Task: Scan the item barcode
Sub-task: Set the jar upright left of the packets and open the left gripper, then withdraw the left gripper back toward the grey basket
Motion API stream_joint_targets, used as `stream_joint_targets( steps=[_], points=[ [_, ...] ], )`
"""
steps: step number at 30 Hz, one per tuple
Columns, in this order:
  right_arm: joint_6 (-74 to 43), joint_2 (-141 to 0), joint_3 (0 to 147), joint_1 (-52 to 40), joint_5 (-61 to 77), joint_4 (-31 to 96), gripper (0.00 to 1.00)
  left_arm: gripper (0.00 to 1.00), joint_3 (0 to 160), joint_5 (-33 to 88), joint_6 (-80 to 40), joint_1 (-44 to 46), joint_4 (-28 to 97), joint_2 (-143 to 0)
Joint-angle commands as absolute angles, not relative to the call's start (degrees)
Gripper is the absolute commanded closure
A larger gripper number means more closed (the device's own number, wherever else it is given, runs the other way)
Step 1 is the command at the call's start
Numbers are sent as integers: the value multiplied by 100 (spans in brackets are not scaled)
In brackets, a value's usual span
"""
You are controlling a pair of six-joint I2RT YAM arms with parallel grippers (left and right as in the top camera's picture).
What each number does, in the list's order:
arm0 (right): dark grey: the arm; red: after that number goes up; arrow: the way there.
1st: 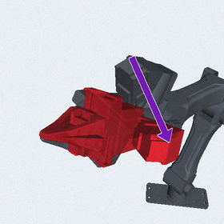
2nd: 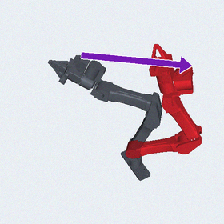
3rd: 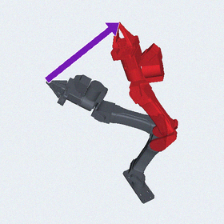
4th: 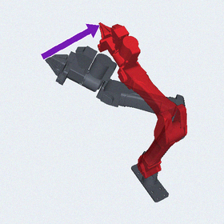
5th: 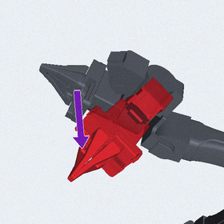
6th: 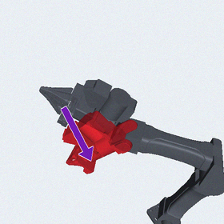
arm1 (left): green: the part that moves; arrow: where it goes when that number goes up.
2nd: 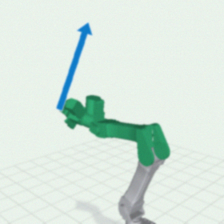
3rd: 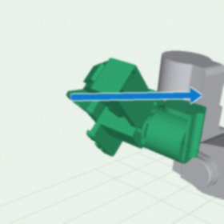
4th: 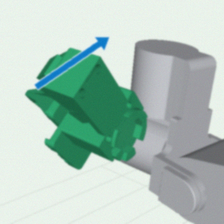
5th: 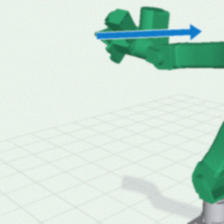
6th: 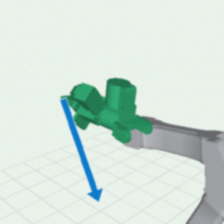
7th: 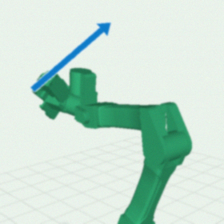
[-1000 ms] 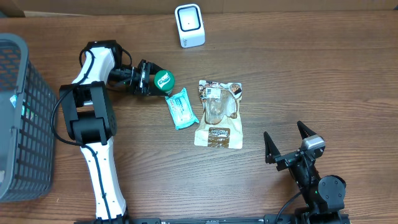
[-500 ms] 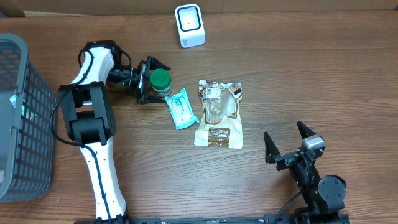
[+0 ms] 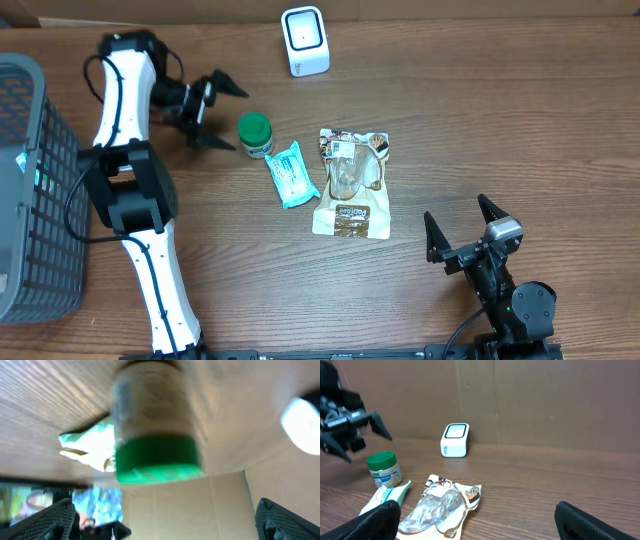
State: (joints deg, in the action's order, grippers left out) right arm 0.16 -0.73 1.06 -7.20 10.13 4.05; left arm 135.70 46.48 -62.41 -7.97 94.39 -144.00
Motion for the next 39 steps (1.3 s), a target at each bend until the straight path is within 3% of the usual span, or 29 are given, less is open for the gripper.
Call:
stream_joint_targets(
  steps=[1,7,11,17,28,39],
  points=[
    [-1,-16,47,-701,1011,377,0,0,14518,4084,-6123,-779,9679,-14040],
    [-3,-16,47,-701,1009,377,0,3,15694,3465,-5140,-773,9651,-13592],
    [-1,-16,47,-701,1009,377,0,5,16446,3350,-3695,-768,9553,-13172],
    [-1,-16,47,-701,1009,377,0,0,16921,2178,-2652,-869,9679,-12234],
    [-3,-16,47,-701,1011,377,0,0,16894,-993,-2163,-1048,9682,-10538],
    [-1,-16,47,-701,1011,377,0,0,16114,-423,-2416,-3089,9679,-10412]
  ],
)
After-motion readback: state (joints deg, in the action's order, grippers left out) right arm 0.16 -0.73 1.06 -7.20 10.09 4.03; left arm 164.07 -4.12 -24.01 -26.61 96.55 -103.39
